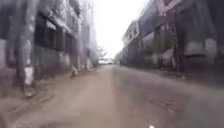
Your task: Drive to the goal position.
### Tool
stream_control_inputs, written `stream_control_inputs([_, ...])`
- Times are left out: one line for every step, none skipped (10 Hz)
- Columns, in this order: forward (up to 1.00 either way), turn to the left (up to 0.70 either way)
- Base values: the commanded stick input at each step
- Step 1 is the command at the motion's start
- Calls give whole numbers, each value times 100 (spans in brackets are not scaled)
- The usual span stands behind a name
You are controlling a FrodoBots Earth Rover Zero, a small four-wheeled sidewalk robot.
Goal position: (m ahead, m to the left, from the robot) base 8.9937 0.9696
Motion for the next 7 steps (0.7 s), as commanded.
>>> stream_control_inputs([100, 0])
stream_control_inputs([100, 0])
stream_control_inputs([100, 0])
stream_control_inputs([100, 0])
stream_control_inputs([100, 0])
stream_control_inputs([100, 0])
stream_control_inputs([100, 0])
